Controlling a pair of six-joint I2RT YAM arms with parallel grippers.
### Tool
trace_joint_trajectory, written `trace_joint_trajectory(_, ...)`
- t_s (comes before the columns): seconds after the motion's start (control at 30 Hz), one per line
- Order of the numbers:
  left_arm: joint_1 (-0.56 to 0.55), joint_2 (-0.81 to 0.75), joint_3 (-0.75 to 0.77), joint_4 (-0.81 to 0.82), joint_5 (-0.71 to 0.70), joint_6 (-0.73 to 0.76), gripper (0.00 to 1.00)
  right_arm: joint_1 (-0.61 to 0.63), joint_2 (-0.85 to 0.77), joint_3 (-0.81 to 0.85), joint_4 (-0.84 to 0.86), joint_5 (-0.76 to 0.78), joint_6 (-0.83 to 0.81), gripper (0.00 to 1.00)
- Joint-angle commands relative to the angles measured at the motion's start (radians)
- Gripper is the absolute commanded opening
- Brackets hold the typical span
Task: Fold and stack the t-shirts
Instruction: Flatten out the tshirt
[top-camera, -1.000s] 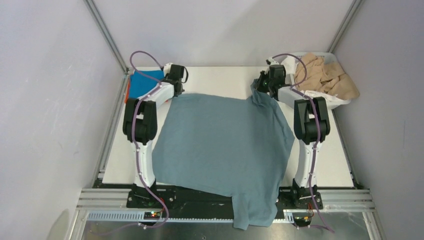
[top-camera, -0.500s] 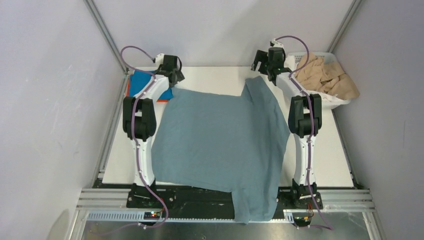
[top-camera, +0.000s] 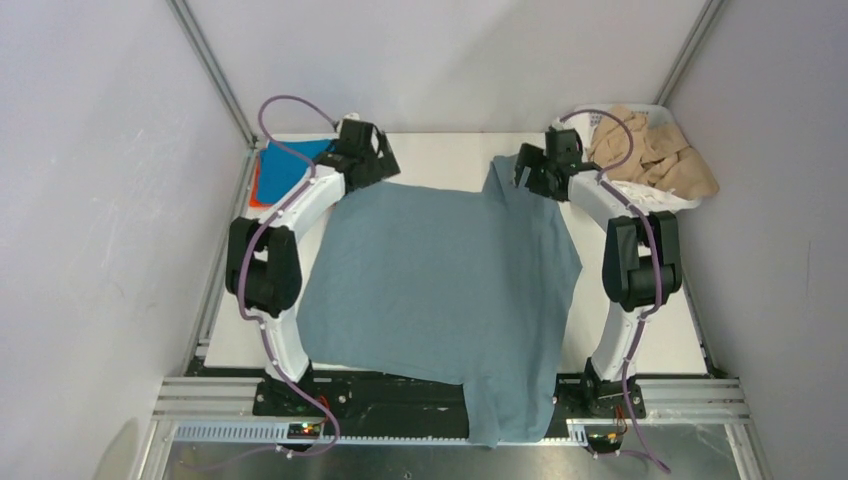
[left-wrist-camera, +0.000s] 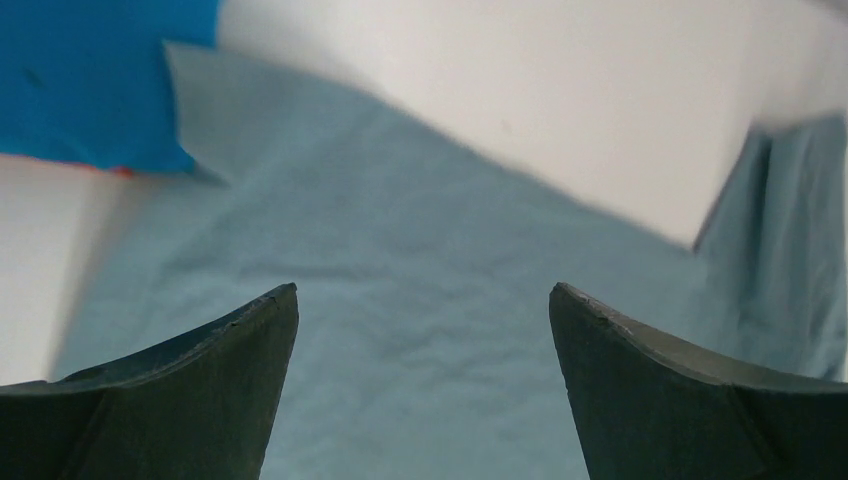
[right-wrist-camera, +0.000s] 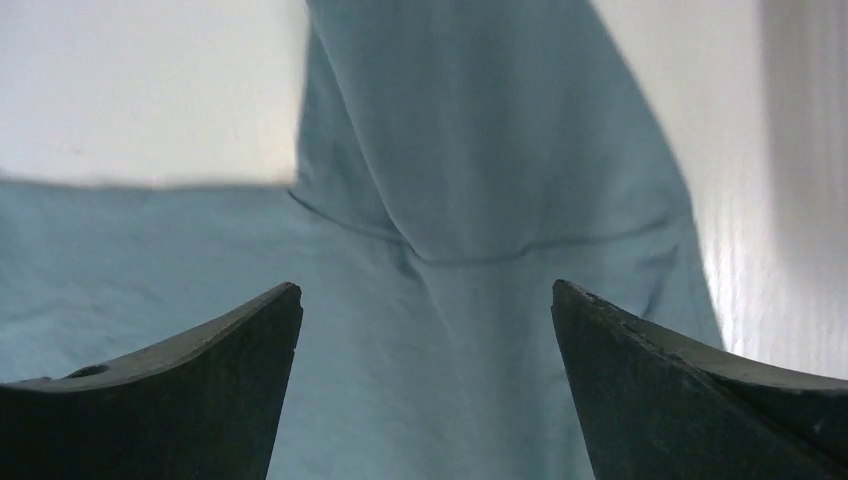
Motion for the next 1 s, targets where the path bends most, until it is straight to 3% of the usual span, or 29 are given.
trace_joint_trajectory(0.0, -0.015, -0.05, -0.14, -0.011, 0.11, 0.017, 1.0, -0.001, -0.011, -0.094, -0.075, -0.074, 0.059, 0.99)
trace_joint_trajectory(0.2, -0.017, -0.052, -0.235, 0.008, 0.101, 0.02, 1.0, -0.008, 0.018, -0.143, -0.08, -0.021, 0.099, 0.99)
trace_joint_trajectory(0.6, 0.039, 0.045, -0.249, 0.016, 0.111, -0.018, 1.0, -0.091, 0.105, -0.078, -0.066, -0.053, 0.165, 0.99)
trace_joint_trajectory(0.8, 0.057, 0.11, -0.173, 0.019, 0.168, -0.052, 1.0, -0.098, 0.253, 0.189, -0.241, -0.022, 0.138, 0.99)
trace_joint_trajectory(0.97, 0.06, 0.193, -0.062, 0.019, 0.187, -0.122, 1.0, -0.125, 0.438, 0.538, -0.384, 0.041, 0.101, 0.99)
